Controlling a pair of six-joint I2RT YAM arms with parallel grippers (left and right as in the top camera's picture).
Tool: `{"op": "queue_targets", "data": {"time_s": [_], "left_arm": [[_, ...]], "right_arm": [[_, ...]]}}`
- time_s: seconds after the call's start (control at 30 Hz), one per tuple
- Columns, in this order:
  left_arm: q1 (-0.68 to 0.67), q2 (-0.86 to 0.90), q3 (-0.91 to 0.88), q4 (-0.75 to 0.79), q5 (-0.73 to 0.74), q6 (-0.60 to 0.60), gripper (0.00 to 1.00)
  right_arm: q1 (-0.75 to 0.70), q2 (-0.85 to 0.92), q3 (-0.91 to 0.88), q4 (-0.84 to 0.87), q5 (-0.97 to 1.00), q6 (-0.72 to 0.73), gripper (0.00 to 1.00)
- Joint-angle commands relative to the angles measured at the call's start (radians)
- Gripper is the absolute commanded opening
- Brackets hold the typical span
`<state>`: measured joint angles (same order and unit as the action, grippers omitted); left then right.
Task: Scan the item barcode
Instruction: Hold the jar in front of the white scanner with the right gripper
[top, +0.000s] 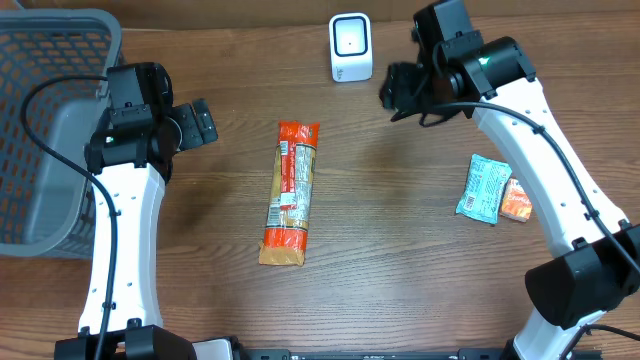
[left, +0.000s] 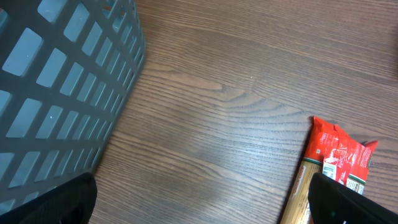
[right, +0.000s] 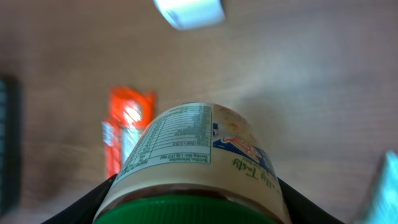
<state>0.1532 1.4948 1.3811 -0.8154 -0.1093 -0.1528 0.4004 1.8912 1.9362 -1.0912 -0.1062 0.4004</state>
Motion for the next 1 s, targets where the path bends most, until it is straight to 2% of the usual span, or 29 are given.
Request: {"op": "queue_targets", "data": {"time_s": [0.0, 0.3, 0.4, 0.6, 0.97], "left_arm": [[0.003, 0.010, 0.010, 0.004, -0.005, 0.019, 1.00], [0.003, 0.010, 0.010, 0.004, -0.005, 0.019, 1.00], [0.003, 0.010, 0.010, 0.004, -0.005, 0.019, 1.00], [0.003, 0.010, 0.010, 0.004, -0.005, 0.019, 1.00], [0.003, 0.010, 0.010, 0.004, -0.005, 0.019, 1.00]], "right_arm": [[0.033, -0.026, 0.021, 0.098, -0.018, -0.058, 0.04], [0.031, 0.130, 0.007, 0.458, 0.000, -0.053, 0.04], [0.032, 0.229, 0.007, 0.645, 0.002, -0.066, 0.04], [0.031, 0.363, 0.007, 0.919, 0.105, -0.065, 0.04], [0.029, 0.484, 0.007, 1.258, 0.254, -0.065, 0.04]]}}
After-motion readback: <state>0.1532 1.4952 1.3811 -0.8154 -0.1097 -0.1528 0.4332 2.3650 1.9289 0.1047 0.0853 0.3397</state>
